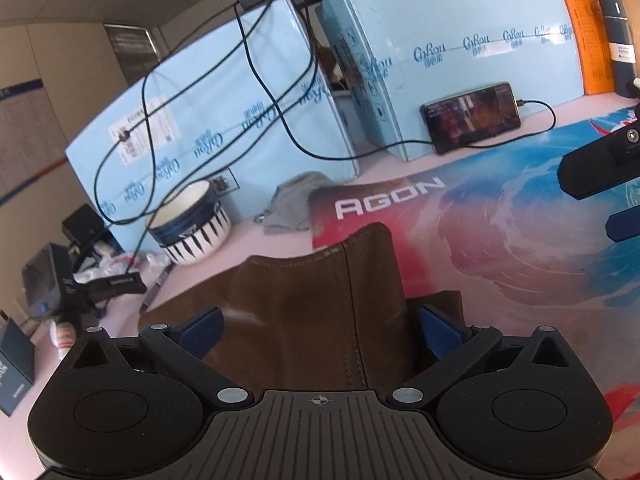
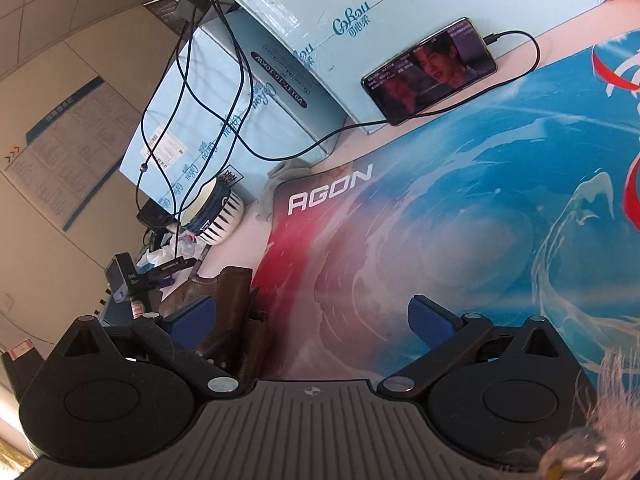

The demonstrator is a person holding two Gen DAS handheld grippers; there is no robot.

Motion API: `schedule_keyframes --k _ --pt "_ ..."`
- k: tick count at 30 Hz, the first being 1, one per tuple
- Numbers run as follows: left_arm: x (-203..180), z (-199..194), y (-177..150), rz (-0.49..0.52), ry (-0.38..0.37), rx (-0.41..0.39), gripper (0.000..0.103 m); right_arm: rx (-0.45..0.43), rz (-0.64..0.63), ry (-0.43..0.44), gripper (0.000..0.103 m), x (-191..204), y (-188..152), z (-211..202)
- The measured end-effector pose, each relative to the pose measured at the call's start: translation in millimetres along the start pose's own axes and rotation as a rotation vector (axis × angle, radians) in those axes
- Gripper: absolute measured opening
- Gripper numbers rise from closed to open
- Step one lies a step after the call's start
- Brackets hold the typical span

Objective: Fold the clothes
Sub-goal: 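Turn both tools toward the brown leather jacket on the mouse mat, then grasp the brown leather jacket edge with the left and right grippers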

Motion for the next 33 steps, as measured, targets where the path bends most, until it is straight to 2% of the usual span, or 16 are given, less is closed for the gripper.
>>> schedule_keyframes --k 3,6,7,8,9,13,15,18,20,23,25,27,28,29,30,33 --pt "6 8 -6 -0.054 -0.035 0.03 0.103 0.02 0.0 -0.003 0.103 4 2 11" --pt "22 13 -13 -0.171 -0.113 0.051 0.088 0.051 0.008 0.011 0.103 9 1 22" --pt "28 14 -15 -0.215 -0.144 0.053 0.075 0.061 0.005 0.014 0.103 11 2 26" --pt "34 14 -17 -0.255 -0.171 0.045 0.067 0.07 -0.003 0.011 0.103 13 1 30" --pt "40 13 -20 -0.295 -0.196 0.033 0.048 0.079 -0.012 0.007 0.103 16 1 35" --pt "61 0 -33 -0.435 -0.22 -0.058 0.016 0.124 -0.053 0.008 0.103 29 -2 55" --pt "74 -15 -42 -0.535 -0.196 -0.139 0.011 0.15 -0.078 0.014 0.103 38 -5 65" --pt "96 -36 -62 -0.723 -0.163 -0.27 0.011 0.193 -0.13 0.045 0.103 57 -11 83" --pt "105 -41 -76 -0.808 -0.153 -0.301 0.01 0.21 -0.173 0.051 0.103 72 -13 98" --pt "110 -42 -92 -0.857 -0.153 -0.313 0.01 0.215 -0.241 0.034 0.099 94 -18 116" --pt "112 -43 -97 -0.889 -0.146 -0.338 0.009 0.159 -0.303 -0.057 0.082 102 -24 119" --pt "114 -45 -96 -0.897 -0.141 -0.357 0.007 0.064 -0.389 -0.158 0.042 106 -36 117" --pt "114 -48 -94 -0.885 -0.138 -0.366 0.006 0.033 -0.42 -0.157 0.032 107 -40 114" --pt "112 -51 -89 -0.867 -0.135 -0.38 0.006 0.007 -0.446 -0.144 0.011 109 -43 111" --pt "110 -56 -84 -0.846 -0.132 -0.396 0.005 0.0 -0.437 -0.113 0.008 109 -42 107" --pt "97 -67 -59 -0.788 -0.152 -0.457 0.004 -0.013 -0.349 0.017 0.006 111 -26 86"
Point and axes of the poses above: each gripper's, at about its wrist camera, not at the fingertips, and z roughly the way its jaws point, x to its left, y to its top, the point moved 8 cm from there along z, roughly the way its jaws point, and after that the axes turned 13 degrees about x, right-handed, at the moved point
